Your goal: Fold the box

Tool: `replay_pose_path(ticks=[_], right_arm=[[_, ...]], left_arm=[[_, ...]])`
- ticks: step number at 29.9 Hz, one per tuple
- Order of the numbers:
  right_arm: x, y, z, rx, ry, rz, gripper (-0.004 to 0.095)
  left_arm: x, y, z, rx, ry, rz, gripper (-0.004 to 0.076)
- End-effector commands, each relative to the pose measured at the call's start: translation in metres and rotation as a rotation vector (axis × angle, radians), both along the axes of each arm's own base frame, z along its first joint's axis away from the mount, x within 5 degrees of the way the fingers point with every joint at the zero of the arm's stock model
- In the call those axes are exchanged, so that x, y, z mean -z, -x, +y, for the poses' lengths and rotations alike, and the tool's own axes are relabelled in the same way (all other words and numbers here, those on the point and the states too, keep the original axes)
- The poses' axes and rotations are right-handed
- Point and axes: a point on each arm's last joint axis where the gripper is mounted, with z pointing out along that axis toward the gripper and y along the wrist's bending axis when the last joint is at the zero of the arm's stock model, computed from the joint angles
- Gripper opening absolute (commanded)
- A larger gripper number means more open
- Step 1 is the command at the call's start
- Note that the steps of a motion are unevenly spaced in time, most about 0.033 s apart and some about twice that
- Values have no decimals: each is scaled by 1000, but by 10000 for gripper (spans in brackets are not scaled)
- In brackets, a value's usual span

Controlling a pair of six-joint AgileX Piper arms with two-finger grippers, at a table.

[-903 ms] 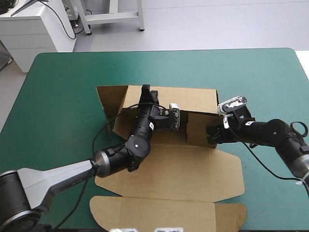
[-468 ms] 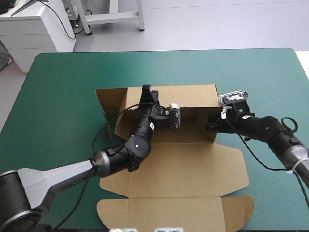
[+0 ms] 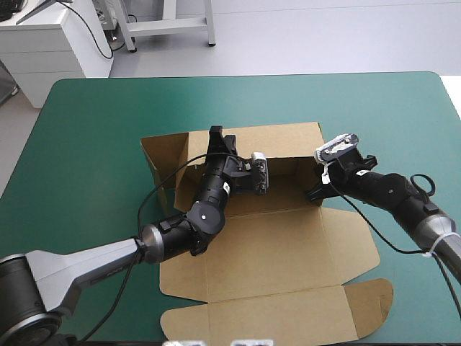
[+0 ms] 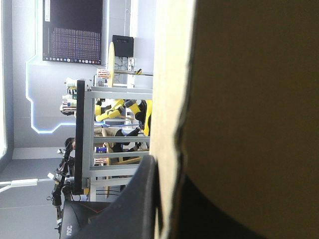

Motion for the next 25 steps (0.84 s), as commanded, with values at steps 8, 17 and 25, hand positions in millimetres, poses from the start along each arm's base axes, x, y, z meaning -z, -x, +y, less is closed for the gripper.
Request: replay_pose_path(ticks=[8, 17, 25], right_arm=[[-18, -1, 8, -15, 16, -101, 2], [-17, 0, 9, -16, -2, -83, 2], [-17, 1, 9, -9, -15, -71, 1]], left_arm=[[-18, 4, -2, 34, 55, -33, -6], [-18, 4, -2, 35, 65, -28, 338], [-20, 17, -12, 65, 71, -37, 366]])
